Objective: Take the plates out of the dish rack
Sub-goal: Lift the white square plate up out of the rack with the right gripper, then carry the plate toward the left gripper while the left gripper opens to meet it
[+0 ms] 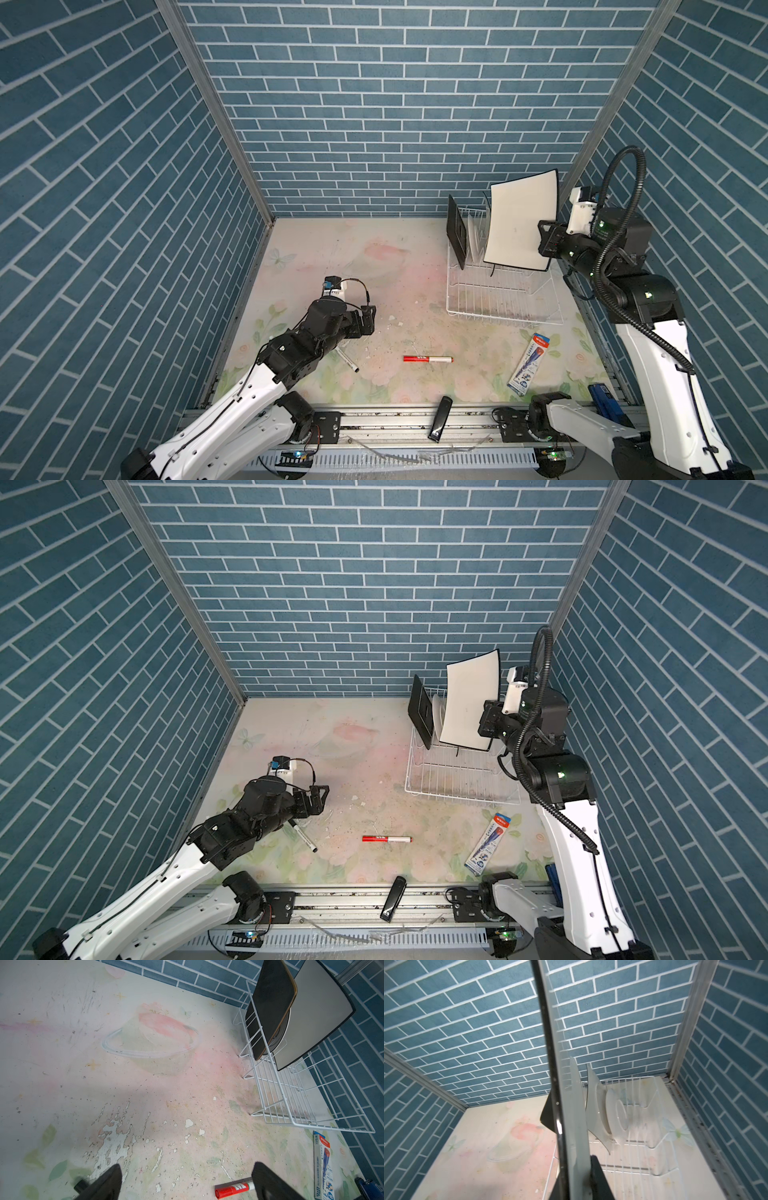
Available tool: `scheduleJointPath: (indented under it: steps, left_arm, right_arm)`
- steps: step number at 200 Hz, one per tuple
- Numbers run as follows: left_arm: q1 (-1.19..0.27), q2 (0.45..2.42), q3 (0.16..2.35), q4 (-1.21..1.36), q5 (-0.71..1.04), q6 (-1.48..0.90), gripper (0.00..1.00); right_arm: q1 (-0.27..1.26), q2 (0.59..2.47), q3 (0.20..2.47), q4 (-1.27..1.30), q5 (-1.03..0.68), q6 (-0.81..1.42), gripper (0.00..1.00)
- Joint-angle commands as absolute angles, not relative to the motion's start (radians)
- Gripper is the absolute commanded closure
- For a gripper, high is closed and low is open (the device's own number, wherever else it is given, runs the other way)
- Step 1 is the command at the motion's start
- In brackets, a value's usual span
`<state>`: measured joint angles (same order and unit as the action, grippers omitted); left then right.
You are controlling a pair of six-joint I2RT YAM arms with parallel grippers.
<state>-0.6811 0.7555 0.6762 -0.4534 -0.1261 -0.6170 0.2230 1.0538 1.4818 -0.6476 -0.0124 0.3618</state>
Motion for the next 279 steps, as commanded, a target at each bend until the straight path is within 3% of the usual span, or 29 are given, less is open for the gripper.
scheduleJointPath:
  steps: [1,48,109,194,279]
  left_arm:
    - [-0.687,0.734,0.691,-0.487,-0.122,-0.627,0.00]
    - [-0.687,0.689,0.694,-0.477,-0.141,-0.635,0.00]
    - [-0.687,0.642,0.620,-0.227,-0.075,-0.740,0.00]
    - [-0.687,0.631,0.536,0.200,-0.028,-0.827,0.00]
    - [-0.670,0.840,0.546,0.536,0.078,-1.070,0.00]
  right_arm:
    - [0.234,0.994,1.425,-0.234,-0.113,0.535,1.00]
    - [0.243,0.954,1.286,-0.020,-0.127,0.660,1.00]
    - [0.285,0.955,1.091,0.296,-0.063,0.812,1.00]
    - [0.493,1.096,0.955,0.767,0.033,0.816,1.00]
    - [0.712,1.375,0.894,1.272,0.157,0.818,1.00]
